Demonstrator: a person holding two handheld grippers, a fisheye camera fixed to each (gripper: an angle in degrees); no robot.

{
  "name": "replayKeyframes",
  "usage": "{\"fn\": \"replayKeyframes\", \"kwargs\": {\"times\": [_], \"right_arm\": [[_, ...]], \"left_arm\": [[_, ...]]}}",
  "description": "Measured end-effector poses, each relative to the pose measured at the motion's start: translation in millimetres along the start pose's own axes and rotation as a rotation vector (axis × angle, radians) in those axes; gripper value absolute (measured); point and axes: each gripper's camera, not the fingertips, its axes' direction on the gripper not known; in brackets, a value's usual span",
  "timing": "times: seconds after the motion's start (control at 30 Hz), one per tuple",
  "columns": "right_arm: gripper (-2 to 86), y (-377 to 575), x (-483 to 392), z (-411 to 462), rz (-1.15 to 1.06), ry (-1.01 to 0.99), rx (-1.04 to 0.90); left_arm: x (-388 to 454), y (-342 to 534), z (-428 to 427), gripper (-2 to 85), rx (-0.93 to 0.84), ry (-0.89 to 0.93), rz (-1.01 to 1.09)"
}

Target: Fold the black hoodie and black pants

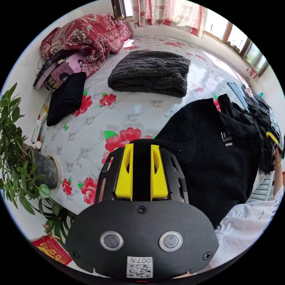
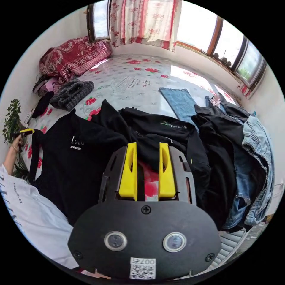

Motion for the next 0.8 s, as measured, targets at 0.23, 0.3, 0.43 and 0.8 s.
{"fn": "replayKeyframes", "kwargs": {"times": [0.23, 0.3, 0.43, 0.8], "right_arm": [[7.9, -0.6, -175.4, 88.1, -0.601, -0.026, -0.078], [6.3, 2.7, -199.1, 118.9, -0.698, 0.064, -0.122], [1.6, -33.7, -171.0, 123.0, -0.589, 0.191, 0.013], [1.9, -80.5, 26.5, 94.8, 0.061, 0.000, -0.001]], "left_arm": [[28.7, 20.9, -57.8, 7.8, 0.152, -0.070, -0.084], [35.3, 23.2, -65.3, 7.0, 0.182, -0.056, -0.067], [66.5, 15.0, -39.9, 7.0, 0.145, 0.029, 0.036], [80.1, -3.2, 62.1, 5.6, -0.037, -0.020, 0.012]]}}
